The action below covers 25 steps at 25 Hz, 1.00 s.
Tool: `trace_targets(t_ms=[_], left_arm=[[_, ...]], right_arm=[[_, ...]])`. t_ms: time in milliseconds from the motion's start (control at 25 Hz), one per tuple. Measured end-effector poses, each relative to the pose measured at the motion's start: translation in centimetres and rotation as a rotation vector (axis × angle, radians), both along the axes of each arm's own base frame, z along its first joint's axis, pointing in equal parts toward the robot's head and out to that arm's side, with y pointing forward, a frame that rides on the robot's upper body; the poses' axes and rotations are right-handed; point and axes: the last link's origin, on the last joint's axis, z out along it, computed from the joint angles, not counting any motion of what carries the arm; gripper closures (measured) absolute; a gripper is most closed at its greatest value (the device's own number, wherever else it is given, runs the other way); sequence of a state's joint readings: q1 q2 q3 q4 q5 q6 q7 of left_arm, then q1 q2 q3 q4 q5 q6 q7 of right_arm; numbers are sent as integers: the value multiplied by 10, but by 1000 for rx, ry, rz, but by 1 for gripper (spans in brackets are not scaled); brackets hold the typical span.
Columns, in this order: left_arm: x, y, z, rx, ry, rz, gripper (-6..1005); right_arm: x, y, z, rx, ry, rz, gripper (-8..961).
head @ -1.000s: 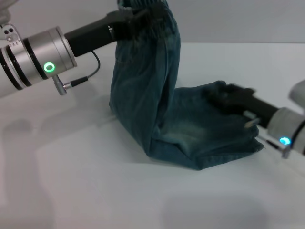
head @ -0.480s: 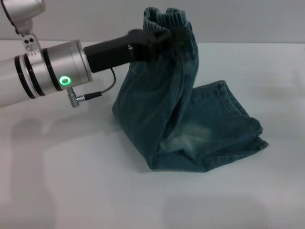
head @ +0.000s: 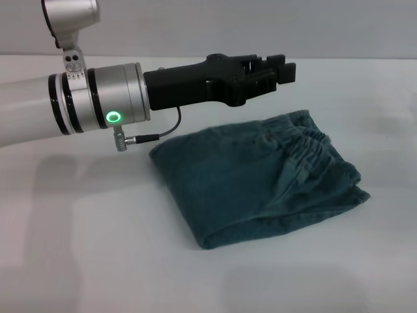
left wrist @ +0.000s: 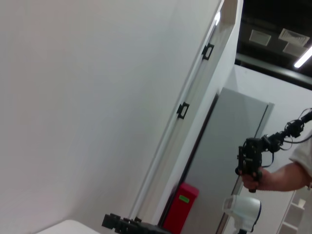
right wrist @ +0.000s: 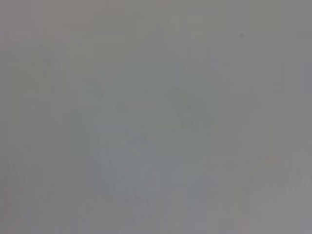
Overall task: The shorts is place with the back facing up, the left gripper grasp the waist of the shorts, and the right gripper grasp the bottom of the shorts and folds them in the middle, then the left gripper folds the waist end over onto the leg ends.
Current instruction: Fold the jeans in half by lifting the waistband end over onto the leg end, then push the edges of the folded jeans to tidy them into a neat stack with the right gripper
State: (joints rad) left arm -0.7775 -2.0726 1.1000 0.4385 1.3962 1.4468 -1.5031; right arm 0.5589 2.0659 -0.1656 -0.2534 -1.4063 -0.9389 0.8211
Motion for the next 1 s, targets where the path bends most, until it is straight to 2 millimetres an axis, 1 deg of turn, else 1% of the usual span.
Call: trace_targets(t_ms=[80,320,400,480,600,720,800,880,920,960,1000], left_arm=[[-1,0,1,5,-9,3,804],[-9,-1,8,45,-45,26,572],[-15,-1,11,87,-69,39,504],[-22,-2,16,141,-94,50,436],[-37,-4,23,238,-113,78,312],[-56,-6,30,345,-124,135,177],[-70,-9,34,405,-144,181,172],[-80,-12,38,444,-161,220,166],[-82,-12,39,451,-165,229,164],[-85,-13,41,460,-169,242,161],[-88,-13,42,467,-170,254,161]], right_arm=[[-1,1,0,1,-7,3,517],[-4,3,-1,-1,-16,16,517],[-9,4,-1,-1,-16,45,517],[-18,4,-4,-14,-20,103,517],[-42,1,-12,-63,10,254,517],[-72,-8,-25,-164,70,446,517],[-95,-17,-38,-282,96,590,517],[-111,-26,-51,-402,107,692,517],[-125,-35,-66,-544,106,778,517],[-125,-35,-66,-544,106,778,517],[-130,-41,-74,-616,102,808,517]])
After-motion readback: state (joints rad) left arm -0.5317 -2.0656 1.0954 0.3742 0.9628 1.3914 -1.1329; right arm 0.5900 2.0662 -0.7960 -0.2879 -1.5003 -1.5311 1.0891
